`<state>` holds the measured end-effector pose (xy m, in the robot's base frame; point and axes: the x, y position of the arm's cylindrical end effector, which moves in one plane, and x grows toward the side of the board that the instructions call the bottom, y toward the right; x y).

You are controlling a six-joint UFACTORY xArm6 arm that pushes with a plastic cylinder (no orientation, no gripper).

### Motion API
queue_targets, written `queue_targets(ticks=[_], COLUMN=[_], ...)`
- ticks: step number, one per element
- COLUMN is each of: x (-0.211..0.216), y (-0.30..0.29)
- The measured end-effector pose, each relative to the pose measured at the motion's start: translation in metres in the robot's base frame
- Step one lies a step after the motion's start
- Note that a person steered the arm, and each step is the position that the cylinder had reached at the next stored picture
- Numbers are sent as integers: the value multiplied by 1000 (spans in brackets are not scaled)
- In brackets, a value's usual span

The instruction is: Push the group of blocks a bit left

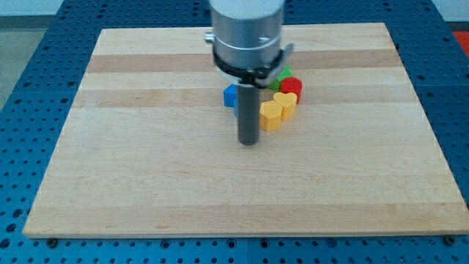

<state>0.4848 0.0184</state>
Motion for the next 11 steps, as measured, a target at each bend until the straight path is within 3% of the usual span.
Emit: queue_targets(ticks=[3, 4, 6, 11], x=[-83, -112, -95, -101], y=[148, 149, 140, 27])
